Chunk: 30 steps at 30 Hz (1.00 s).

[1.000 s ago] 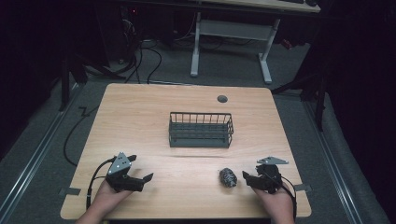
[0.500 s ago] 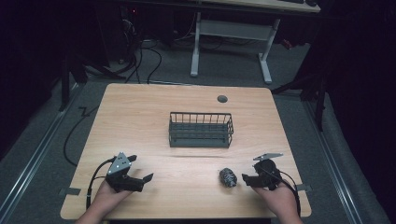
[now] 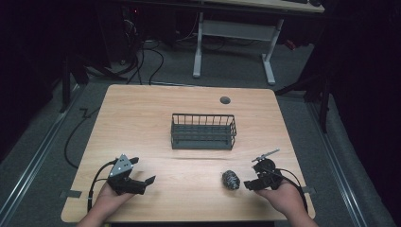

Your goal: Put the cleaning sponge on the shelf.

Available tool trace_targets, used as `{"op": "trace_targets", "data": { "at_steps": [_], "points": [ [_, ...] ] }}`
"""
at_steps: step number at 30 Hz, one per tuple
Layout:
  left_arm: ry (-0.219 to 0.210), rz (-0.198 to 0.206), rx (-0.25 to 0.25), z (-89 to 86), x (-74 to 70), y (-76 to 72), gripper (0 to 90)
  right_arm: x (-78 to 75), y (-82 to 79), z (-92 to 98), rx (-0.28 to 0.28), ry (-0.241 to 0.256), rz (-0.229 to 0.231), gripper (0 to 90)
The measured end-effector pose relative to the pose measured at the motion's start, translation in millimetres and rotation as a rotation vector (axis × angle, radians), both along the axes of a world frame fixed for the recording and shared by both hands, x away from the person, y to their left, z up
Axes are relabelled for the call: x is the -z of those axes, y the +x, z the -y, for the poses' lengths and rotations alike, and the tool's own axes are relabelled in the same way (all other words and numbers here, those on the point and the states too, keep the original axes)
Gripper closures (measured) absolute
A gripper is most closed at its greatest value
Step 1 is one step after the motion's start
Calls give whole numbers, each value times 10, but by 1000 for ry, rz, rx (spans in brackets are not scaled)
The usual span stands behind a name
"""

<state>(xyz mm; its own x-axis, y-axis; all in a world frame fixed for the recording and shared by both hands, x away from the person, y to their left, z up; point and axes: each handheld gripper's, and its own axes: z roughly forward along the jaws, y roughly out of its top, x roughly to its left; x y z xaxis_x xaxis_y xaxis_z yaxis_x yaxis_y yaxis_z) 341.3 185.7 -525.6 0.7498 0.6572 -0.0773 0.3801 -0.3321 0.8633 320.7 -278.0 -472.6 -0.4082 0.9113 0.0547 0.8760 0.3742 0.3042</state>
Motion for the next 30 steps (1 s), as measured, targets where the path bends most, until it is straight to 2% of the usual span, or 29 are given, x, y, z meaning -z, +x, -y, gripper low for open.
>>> {"op": "trace_targets", "data": {
  "at_steps": [2,3,6,7,12,13,14,19,26,30],
  "points": [
    [-1,1,1,1,-1,-1,23,-11,8,-20,-15,-9,-32,337],
    [-1,1,1,1,-1,-1,24,-11,8,-20,-15,-9,-32,337],
    [-4,2,1,-3,-4,0,24,-10,18,-66,-38,-39,-113,326],
    [-5,3,1,-4,-6,0,24,-11,20,-72,-39,-36,-126,325],
    [-7,3,5,-3,-7,0,24,-64,19,-144,-60,-49,-153,315],
    [-7,2,6,-4,-9,0,24,-82,10,-174,-47,-55,-170,306],
    [-8,3,6,-4,-10,0,24,-94,18,-183,-77,-58,-164,303],
    [-10,4,6,-3,-11,4,24,-158,27,-302,-101,-33,-188,259],
    [-14,4,8,1,-13,5,25,-190,101,-447,-90,-6,-194,211],
    [-13,4,10,4,-16,9,25,-108,183,-601,-92,2,-205,185]
  ]
}}
